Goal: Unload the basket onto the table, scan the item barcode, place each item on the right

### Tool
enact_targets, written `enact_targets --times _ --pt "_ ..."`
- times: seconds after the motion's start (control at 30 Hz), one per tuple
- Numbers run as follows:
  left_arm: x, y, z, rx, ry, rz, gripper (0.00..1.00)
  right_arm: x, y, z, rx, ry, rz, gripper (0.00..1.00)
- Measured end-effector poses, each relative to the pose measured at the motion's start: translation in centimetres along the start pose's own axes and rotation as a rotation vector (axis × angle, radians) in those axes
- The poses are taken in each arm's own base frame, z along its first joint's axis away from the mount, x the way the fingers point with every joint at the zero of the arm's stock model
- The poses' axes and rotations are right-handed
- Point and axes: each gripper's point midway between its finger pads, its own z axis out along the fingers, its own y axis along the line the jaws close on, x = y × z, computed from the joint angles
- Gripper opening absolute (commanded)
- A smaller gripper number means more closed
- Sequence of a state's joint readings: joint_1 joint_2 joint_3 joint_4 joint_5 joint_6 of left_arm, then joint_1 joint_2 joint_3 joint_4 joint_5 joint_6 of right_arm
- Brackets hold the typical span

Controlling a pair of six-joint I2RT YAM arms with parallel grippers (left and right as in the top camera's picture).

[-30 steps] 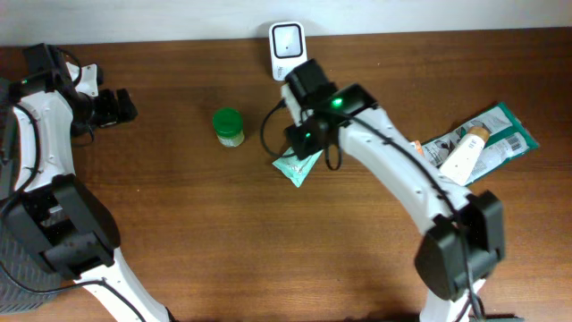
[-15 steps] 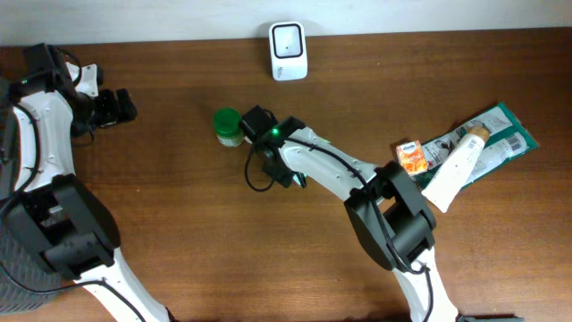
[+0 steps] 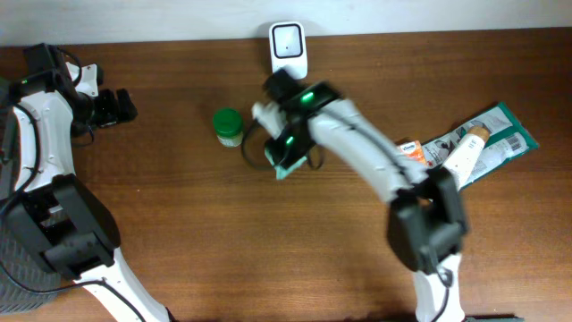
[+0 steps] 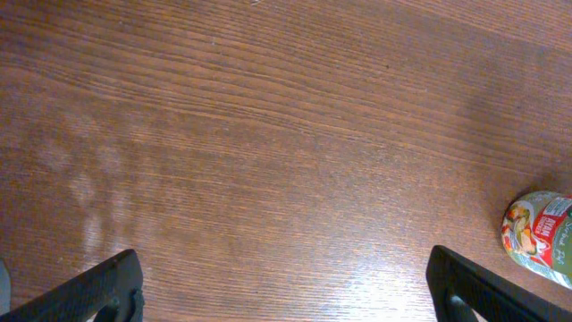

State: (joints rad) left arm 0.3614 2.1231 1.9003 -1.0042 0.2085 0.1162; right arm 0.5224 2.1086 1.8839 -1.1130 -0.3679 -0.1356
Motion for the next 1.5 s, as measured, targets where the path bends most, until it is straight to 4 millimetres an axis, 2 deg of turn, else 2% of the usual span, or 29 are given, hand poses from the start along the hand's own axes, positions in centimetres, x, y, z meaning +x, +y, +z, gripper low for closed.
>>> enact_targets --times 0.03,0.07,0.1,0.13,0.17,0.2,0.27,0.33,0.4,0.47,0.53,0.6,0.67,0.7,0.77,0.8,0.83,0.9,0.93,1.0,1.07,1.17,1.23,1.33,1.4,1.5 --pt "0.0 0.0 0.0 0.000 0.000 0.000 0.99 -1.1 1.5 -2.6 -0.169 -0.082 0.015 0.04" --pt "0.0 0.0 0.0 0.000 0.000 0.000 0.99 -1.9 0.8 -5.7 -0.260 -0.171 0.040 0.04" --pt "0.0 0.0 0.0 0.000 0.000 0.000 0.99 -2.2 1.1 -6.9 -0.385 -0.218 0.045 0.04" --pt "0.0 0.0 0.0 0.000 0.000 0.000 0.99 -2.3 1.2 -7.1 -0.476 -0.255 0.048 0.04" --pt "0.0 0.0 0.0 0.000 0.000 0.000 0.99 -2.2 1.0 -6.6 -0.630 -0.305 0.055 0.04" --pt "0.0 0.0 0.0 0.000 0.001 0.000 0.99 -1.5 0.8 -5.1 -0.723 -0.305 0.083 0.04" --pt "0.0 0.0 0.0 0.000 0.000 0.000 0.99 0.2 0.0 -1.1 -0.810 -0.270 0.152 0.04" --pt "0.0 0.0 0.0 0.000 0.000 0.000 0.99 1.6 -1.4 1.7 -0.770 -0.214 0.241 0.04" --pt "0.0 0.0 0.0 0.000 0.000 0.000 0.99 2.0 -3.3 2.4 -0.694 -0.192 0.306 0.04" --pt "0.0 0.0 0.0 0.000 0.001 0.000 0.99 2.2 -5.0 2.5 -0.640 -0.183 0.368 0.29" --pt "0.0 0.0 0.0 0.000 0.001 0.000 0.99 2.8 -6.7 3.0 -0.556 -0.168 0.405 0.43" --pt "0.0 0.0 0.0 0.000 0.000 0.000 0.99 4.2 -8.9 3.9 -0.432 -0.120 0.461 0.48" --pt "0.0 0.0 0.0 0.000 0.001 -0.001 0.99 6.2 -11.5 4.2 -0.285 -0.052 0.519 0.49" --pt "0.0 0.0 0.0 0.000 0.001 0.000 0.99 6.9 -12.8 3.8 -0.218 -0.025 0.541 0.48" --pt "0.0 0.0 0.0 0.000 0.000 0.000 0.99 6.9 -14.7 1.4 -0.113 0.000 0.556 0.35" --pt "0.0 0.0 0.0 0.000 0.001 0.000 0.99 6.4 -14.8 0.1 -0.086 0.002 0.549 0.16" --pt "0.0 0.0 0.0 0.000 0.001 0.000 0.99 5.9 -14.5 -0.5 -0.070 0.000 0.528 0.04" --pt "0.0 0.0 0.0 0.000 0.001 -0.001 0.99 5.4 -11.8 -0.1 -0.065 0.042 0.471 0.04" --pt "0.0 0.0 0.0 0.000 0.001 -0.001 0.99 5.2 -9.9 1.0 -0.065 0.074 0.431 0.04" --pt "0.0 0.0 0.0 0.000 0.000 0.000 0.99 6.2 -7.2 2.9 -0.049 0.149 0.412 0.04" --pt "0.0 0.0 0.0 0.000 0.000 0.000 0.99 8.4 -4.1 4.3 -0.038 0.271 0.411 0.04" --pt "0.0 0.0 0.0 0.000 0.000 0.000 0.99 10.2 -3.9 4.1 0.027 0.348 0.458 0.04" --pt "0.0 0.0 0.0 0.000 0.000 0.000 0.99 10.4 -3.9 4.3 0.049 0.356 0.472 0.04" --pt "0.0 0.0 0.0 0.000 0.000 0.000 0.99 10.8 -3.7 6.0 0.085 0.348 0.501 0.04" --pt "0.0 0.0 0.0 0.000 0.000 0.000 0.99 11.7 -3.9 6.9 0.106 0.360 0.539 0.04" --pt "0.0 0.0 0.0 0.000 0.000 0.000 0.99 10.5 -5.2 7.7 0.150 0.283 0.543 0.04"
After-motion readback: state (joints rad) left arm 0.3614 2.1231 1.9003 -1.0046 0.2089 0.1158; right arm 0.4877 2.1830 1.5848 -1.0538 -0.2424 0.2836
